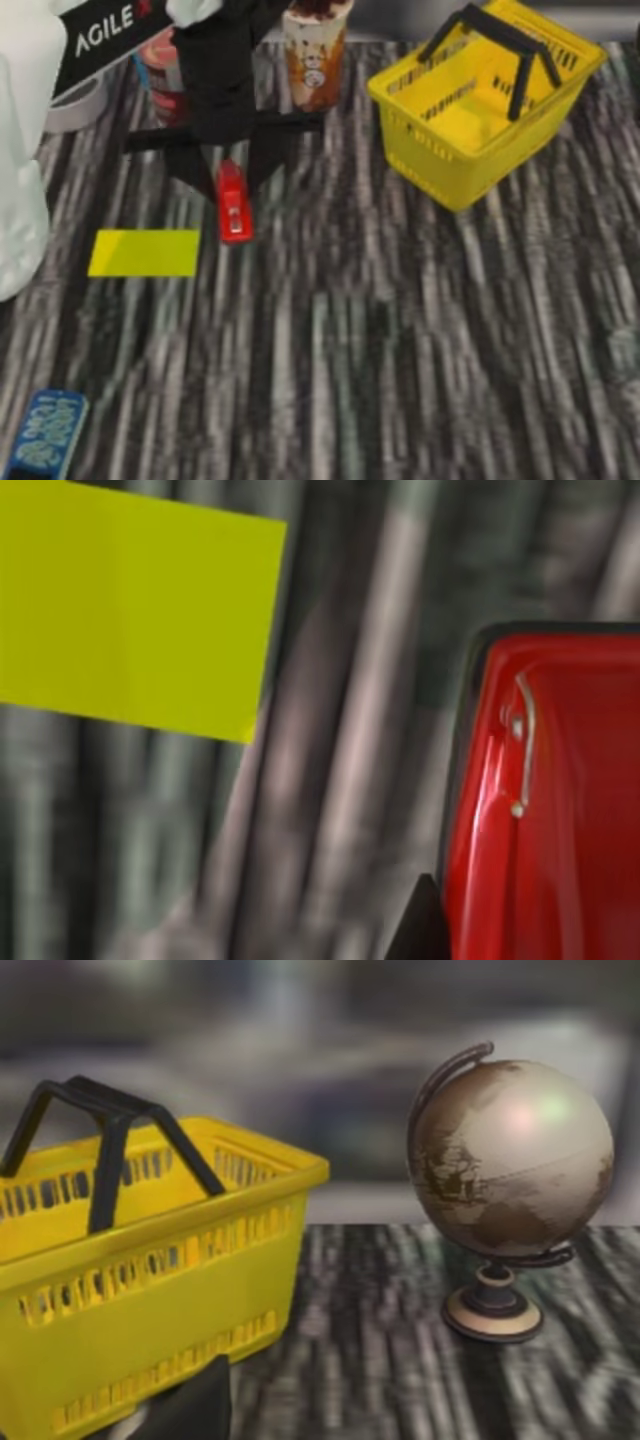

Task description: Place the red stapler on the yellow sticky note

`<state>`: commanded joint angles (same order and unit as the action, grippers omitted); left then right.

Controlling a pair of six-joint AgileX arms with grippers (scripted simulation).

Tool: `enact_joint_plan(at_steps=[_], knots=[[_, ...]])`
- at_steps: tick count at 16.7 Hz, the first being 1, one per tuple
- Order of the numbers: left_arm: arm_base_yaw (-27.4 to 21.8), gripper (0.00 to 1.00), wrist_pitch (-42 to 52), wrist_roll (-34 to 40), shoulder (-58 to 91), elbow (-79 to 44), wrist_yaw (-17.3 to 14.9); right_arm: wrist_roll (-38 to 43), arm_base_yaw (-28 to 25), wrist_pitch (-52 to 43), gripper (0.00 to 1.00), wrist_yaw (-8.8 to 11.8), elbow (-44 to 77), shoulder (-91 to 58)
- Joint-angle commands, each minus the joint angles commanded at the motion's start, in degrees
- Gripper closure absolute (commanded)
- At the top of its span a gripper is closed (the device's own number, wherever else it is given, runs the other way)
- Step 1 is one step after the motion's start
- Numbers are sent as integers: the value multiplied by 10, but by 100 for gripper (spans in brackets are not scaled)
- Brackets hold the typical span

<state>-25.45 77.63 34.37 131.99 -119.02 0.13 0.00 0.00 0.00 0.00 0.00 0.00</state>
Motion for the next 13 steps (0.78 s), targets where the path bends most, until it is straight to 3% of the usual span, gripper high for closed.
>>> enact_joint_plan(at_steps=[8,13], knots=[[2,100,12,18,-3,-11,0,0,0,0,0,0,0,0],[38,100,8,170,-15,7,-1,0,0,0,0,0,0,0]])
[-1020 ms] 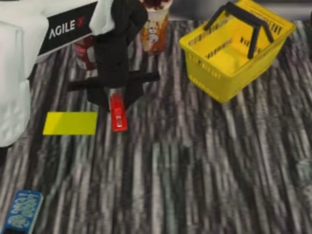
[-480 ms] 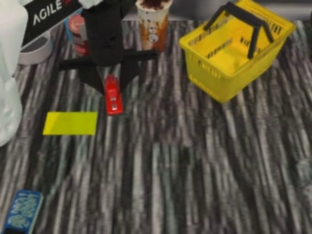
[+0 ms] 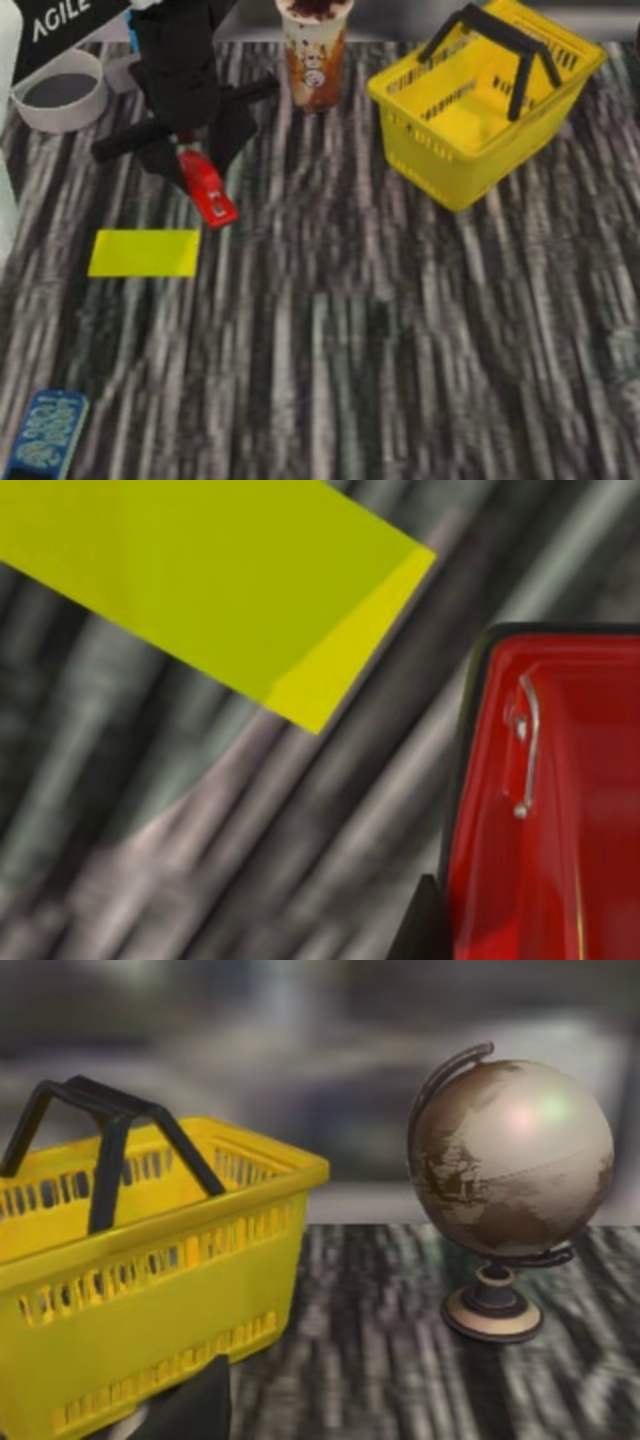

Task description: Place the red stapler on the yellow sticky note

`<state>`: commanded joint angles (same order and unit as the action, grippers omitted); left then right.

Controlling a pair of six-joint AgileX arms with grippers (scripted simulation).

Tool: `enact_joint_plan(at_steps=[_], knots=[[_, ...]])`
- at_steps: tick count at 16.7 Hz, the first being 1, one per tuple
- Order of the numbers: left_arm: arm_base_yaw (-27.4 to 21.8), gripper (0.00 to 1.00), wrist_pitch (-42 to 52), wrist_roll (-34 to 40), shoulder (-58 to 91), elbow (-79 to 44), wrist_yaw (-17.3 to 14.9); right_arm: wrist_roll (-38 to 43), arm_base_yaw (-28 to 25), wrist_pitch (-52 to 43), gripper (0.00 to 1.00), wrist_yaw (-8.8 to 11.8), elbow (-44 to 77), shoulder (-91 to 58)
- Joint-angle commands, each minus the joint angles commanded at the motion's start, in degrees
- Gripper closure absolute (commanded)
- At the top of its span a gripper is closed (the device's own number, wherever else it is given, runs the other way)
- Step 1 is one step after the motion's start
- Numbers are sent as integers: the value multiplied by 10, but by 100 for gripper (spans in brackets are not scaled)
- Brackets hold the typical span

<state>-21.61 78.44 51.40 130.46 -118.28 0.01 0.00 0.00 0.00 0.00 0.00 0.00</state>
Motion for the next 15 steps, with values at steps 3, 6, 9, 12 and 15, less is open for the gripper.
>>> enact_joint_plan(at_steps=[3,6,9,12,15], knots=[[32,100,-4,147,-14,25,-1,0,0,0,0,0,0,0],[65,100,-9,299,-30,52,-2,0,0,0,0,0,0,0],[94,100,-18,415,-50,76,-3,0,0,0,0,0,0,0],[113,100,-28,476,-68,93,-4,0,0,0,0,0,0,0],[116,100,-30,486,-72,96,-5,0,0,0,0,0,0,0]])
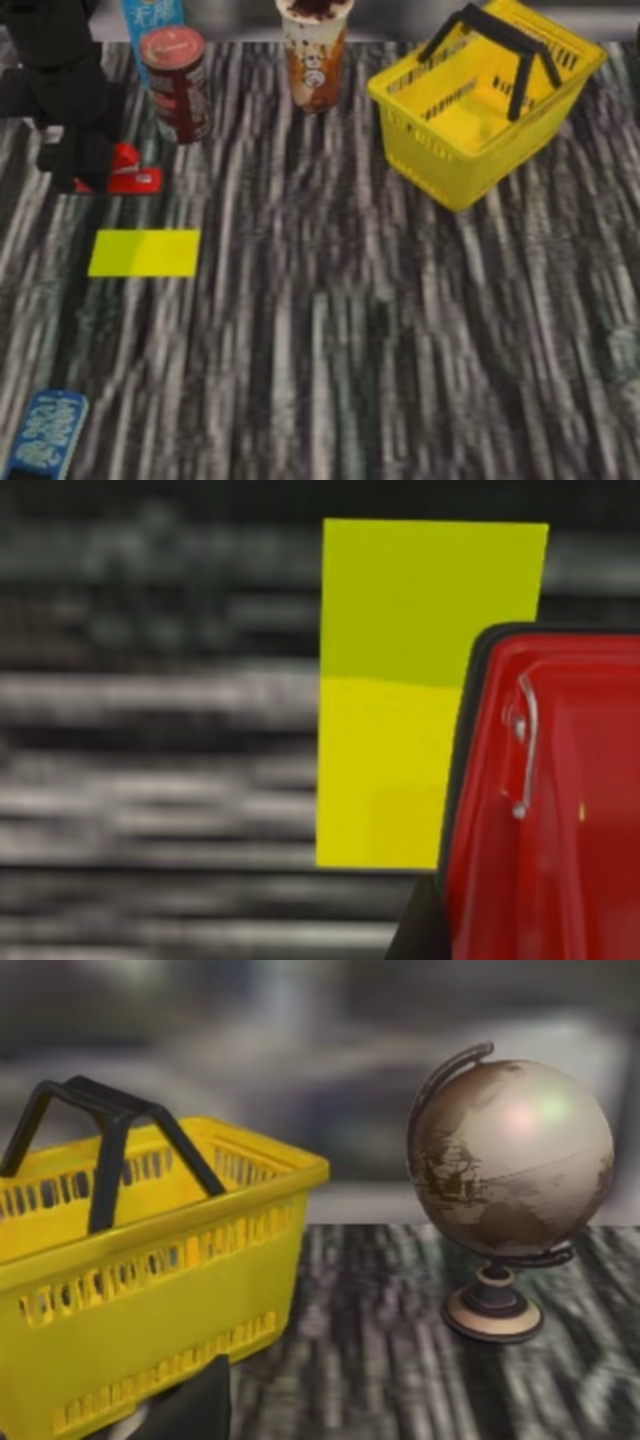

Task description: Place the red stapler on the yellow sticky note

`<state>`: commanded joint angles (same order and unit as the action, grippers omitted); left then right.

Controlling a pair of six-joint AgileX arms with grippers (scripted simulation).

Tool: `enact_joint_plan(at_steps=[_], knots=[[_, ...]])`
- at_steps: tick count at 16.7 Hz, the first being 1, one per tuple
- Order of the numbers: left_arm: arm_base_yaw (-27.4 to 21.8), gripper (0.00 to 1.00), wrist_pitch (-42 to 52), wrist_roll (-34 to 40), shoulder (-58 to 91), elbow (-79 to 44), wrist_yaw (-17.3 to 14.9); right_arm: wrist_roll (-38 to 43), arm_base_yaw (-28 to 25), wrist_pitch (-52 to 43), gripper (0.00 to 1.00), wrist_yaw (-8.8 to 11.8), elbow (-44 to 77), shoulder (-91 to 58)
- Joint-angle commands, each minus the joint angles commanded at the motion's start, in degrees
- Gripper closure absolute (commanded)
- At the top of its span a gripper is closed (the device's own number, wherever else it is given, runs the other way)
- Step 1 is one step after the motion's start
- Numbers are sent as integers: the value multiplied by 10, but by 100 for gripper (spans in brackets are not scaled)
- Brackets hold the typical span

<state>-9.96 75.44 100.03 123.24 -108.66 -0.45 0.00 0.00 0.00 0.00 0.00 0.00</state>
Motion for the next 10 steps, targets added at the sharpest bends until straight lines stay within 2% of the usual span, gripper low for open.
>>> enact_joint_plan(at_steps=[5,10], knots=[[-3,100,-22,-2,6,18,0,0,0,0,0,0,0,0],[-3,100,-144,1,32,109,0,0,0,0,0,0,0,0]])
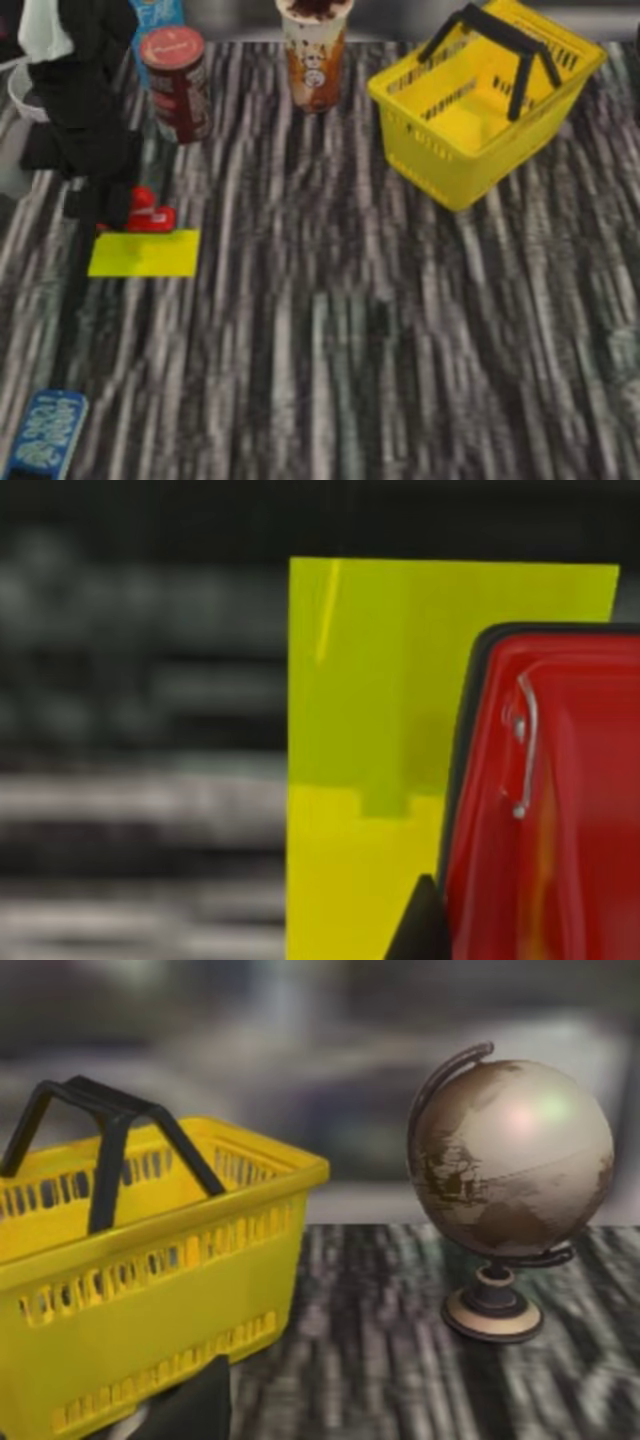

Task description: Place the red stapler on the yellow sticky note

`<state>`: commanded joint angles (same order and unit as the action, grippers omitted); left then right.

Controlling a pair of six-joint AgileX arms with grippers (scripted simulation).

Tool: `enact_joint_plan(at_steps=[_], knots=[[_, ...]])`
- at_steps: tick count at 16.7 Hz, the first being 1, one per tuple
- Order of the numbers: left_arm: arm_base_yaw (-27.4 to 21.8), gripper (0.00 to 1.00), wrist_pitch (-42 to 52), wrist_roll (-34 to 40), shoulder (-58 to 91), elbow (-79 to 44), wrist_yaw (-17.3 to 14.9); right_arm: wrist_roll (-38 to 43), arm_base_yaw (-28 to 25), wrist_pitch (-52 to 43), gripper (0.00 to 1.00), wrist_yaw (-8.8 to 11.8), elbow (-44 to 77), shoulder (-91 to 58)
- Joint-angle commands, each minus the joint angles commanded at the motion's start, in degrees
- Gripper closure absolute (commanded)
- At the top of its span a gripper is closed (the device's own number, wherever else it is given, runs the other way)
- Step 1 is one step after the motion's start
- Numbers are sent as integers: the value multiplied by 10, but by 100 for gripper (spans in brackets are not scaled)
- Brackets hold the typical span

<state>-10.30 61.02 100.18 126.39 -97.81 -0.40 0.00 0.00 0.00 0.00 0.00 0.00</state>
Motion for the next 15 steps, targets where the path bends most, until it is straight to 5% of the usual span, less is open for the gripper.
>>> enact_joint_plan(at_steps=[8,15], knots=[[-1,100,-59,2,15,48,-1,0,0,0,0,0,0,0],[-1,47,-59,2,15,48,-1,0,0,0,0,0,0,0]])
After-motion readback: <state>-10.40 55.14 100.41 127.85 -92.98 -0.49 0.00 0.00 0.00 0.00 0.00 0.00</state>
